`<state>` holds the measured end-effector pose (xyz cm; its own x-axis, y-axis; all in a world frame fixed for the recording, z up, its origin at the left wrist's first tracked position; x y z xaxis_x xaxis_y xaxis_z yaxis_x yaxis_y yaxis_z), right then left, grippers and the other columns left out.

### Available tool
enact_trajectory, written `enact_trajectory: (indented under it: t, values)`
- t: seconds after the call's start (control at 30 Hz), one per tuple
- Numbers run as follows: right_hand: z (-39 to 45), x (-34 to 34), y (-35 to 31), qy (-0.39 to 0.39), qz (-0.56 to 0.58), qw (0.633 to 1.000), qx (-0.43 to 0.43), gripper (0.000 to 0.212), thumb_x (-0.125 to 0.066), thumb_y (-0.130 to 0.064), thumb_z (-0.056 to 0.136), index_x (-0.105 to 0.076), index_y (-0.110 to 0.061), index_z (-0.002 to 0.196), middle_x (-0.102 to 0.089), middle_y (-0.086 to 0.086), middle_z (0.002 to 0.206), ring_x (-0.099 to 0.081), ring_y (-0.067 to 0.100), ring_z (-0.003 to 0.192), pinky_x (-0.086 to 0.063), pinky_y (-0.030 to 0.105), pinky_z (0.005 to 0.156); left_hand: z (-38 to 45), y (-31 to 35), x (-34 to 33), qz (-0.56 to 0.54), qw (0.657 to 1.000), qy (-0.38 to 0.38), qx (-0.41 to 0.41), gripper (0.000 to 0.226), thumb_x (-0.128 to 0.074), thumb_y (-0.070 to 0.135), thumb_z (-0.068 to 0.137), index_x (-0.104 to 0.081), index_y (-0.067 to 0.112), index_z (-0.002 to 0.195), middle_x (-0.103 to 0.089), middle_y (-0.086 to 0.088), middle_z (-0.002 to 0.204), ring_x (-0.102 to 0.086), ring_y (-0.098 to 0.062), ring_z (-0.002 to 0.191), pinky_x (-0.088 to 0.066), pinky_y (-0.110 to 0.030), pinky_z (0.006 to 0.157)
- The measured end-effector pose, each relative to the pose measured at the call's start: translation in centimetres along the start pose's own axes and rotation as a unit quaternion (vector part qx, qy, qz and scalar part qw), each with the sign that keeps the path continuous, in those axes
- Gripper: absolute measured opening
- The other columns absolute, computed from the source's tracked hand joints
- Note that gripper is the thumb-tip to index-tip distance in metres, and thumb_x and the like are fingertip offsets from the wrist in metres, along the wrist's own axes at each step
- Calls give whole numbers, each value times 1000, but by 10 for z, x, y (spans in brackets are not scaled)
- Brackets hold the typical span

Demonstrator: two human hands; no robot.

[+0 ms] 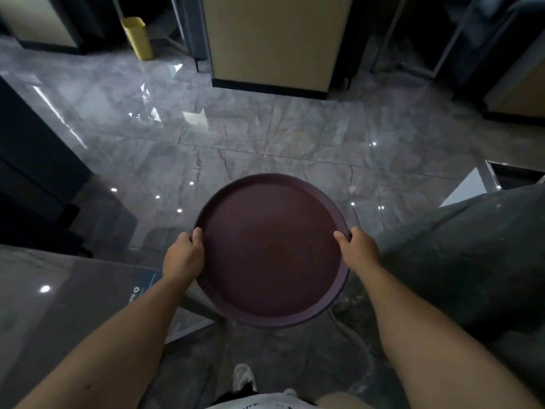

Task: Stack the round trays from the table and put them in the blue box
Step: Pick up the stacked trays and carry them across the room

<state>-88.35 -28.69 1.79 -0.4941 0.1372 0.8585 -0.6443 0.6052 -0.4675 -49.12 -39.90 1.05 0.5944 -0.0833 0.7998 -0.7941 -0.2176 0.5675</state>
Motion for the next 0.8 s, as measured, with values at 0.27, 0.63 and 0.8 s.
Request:
enact_trajectory:
  t: [0.27,0.63,0.8]
  values:
    - [33,1,-34,15,7,1000,4,38,-50,-49,91,-50,-12,82,-60,11,82,-57,33,74,-51,43,68,53,11,4,20,1000,-18,-14,49,-40,62,88,-48,13,88,-53,-2,77,-49,-24,71,-36,-37,62]
    - [158,0,-89,-7,20,999,45,40,-53,-47,91,-47,-9,77,-56,10,75,-55,31,71,-38,35,59,148,49,-13,-15,999,4,31,51,-50,61,85,-50,9,86,-59,-12,84,-57,-35,84,-37,-38,66]
    - [251,5,-130,-34,0,996,86,37,-54,-46,92,-46,-11,80,-51,5,74,-48,26,68,-33,33,59,200,81,-20,-18,997,21,69,51,-48,61,86,-50,10,90,-59,-11,88,-58,-36,91,-36,-37,68]
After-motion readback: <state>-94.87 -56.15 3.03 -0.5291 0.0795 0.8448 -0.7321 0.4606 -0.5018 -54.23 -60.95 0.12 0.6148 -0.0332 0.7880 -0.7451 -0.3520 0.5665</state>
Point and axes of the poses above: each hand's wrist, its own z-axis towards the middle knuckle, its own x-axis out of the back of the hand, y = z × x, the point moved 4 cm from there along z, towards the middle knuckle
